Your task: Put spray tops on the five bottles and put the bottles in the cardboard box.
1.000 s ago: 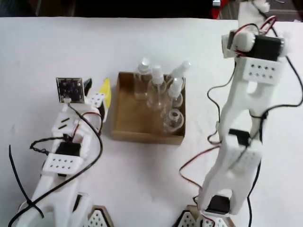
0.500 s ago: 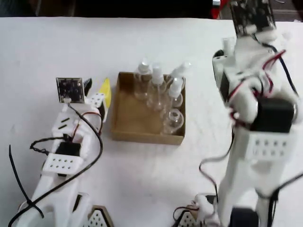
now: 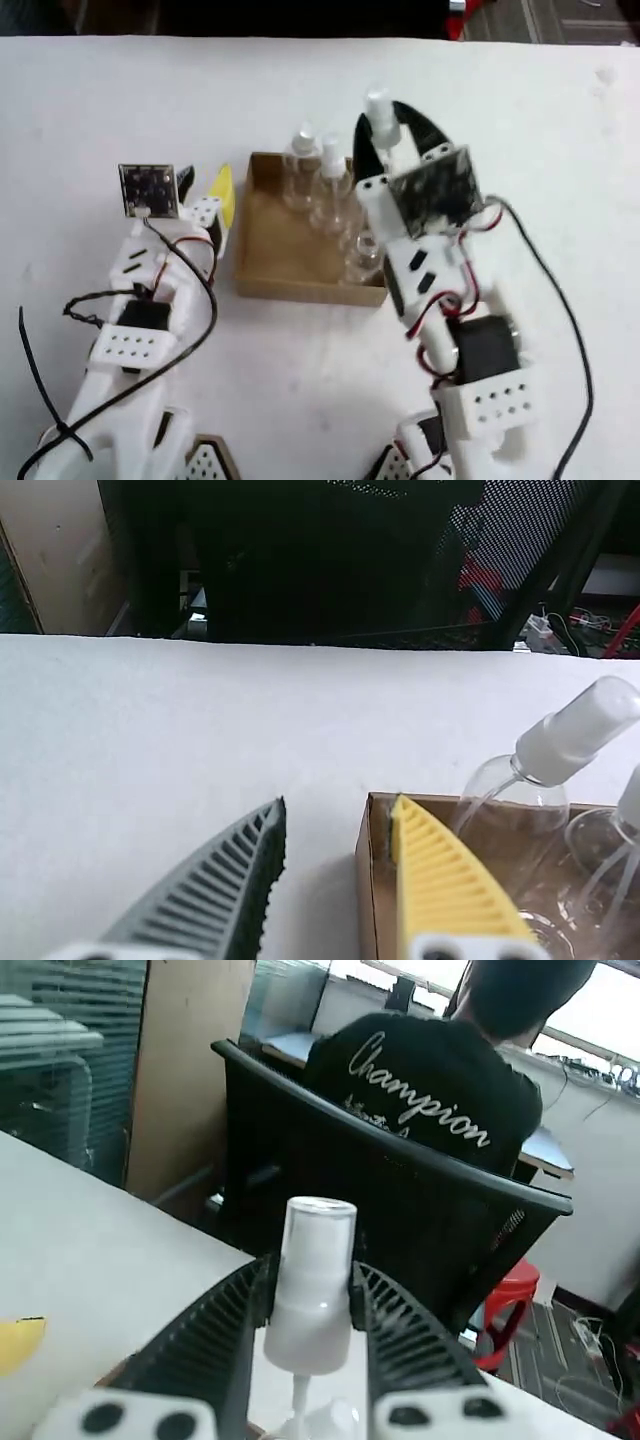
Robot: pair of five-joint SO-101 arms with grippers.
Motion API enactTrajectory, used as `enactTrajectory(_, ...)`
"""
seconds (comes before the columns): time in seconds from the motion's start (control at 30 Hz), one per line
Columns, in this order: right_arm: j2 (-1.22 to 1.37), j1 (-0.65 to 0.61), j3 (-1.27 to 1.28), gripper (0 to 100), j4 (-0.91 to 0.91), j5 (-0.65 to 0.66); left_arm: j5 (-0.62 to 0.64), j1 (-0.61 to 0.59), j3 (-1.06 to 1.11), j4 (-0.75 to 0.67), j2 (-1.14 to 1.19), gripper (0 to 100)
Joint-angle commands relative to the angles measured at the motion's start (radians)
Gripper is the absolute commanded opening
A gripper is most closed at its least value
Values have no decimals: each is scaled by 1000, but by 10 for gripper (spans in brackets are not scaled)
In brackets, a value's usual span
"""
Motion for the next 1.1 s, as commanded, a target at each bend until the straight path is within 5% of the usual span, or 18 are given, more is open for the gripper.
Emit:
enactTrajectory(0.0,-61,-54,124,15,-183,-3,-14,4,-5,-26,-30,161)
enactTrajectory(1.07,-102,-67,301,15,-182,-11,-5,-13,-3,-26,-31,158)
